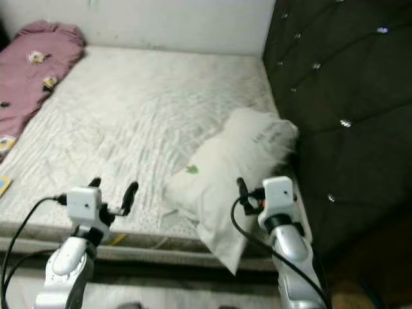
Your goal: Clean up the room
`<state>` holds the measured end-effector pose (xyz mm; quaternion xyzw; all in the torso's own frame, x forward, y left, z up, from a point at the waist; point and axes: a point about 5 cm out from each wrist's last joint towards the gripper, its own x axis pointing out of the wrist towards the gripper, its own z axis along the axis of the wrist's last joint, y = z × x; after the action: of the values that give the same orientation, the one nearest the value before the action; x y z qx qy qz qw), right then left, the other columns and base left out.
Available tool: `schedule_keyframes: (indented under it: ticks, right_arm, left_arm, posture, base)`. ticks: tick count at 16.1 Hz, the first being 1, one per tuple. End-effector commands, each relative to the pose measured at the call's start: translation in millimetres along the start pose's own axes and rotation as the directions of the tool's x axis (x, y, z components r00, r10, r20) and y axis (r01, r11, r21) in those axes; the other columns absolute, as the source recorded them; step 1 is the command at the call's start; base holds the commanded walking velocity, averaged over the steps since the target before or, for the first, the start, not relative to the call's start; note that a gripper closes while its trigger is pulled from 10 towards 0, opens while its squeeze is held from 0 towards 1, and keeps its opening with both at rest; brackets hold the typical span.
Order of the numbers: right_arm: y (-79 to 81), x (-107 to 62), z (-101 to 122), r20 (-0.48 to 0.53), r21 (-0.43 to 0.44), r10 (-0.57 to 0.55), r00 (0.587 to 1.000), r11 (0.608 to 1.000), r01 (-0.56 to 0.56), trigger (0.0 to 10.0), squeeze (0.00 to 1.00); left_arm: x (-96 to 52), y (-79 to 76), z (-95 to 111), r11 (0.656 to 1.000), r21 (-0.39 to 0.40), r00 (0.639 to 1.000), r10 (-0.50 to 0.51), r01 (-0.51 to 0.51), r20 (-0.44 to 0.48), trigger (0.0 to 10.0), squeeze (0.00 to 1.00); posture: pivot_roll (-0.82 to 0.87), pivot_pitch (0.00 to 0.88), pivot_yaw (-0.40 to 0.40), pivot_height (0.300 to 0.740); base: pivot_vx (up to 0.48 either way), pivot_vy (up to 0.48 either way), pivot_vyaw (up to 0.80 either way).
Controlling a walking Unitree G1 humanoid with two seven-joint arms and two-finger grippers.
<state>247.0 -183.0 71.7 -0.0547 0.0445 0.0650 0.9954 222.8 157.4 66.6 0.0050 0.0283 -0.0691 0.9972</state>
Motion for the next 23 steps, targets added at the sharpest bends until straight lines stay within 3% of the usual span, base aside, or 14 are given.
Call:
schedule_keyframes:
  ticks: [1,12,23]
  right_arm:
    - [-4.2,-1.2,-0.7,-0.002,-0.001,-0.019,1.0,1.0,0.019,10.0,0.0]
    - [-6.2,-3.7,-1.2,-0.004,-0.009,-0.031,1.0,0.999,0.031,10.0,0.0]
    - [-6.4,-2.7,-3.0,-0.009,-0.014,-0.033,0.999,0.999,0.032,10.0,0.0]
  left_arm:
    - [4.3,-3.9,7.4,1.0,0.004,0.999,-0.023,0.022,0.032,10.0,0.0]
    - [5.3,-6.2,7.1,0.999,0.004,0.999,-0.036,0.036,0.024,10.0,0.0]
    - [7.0,-4.5,5.6,1.0,0.005,1.0,0.007,-0.007,0.012,10.0,0.0]
  posture:
    - [-0.02,0.012,-0.002,0.74]
    - [-0.03,0.012,0.002,0.74]
    - [-0.03,0.007,0.003,0.74]
  base:
    - [0.27,0.0,0.0]
    - [0.242,0.0,0.0]
    - [0.0,0.0,-0.04]
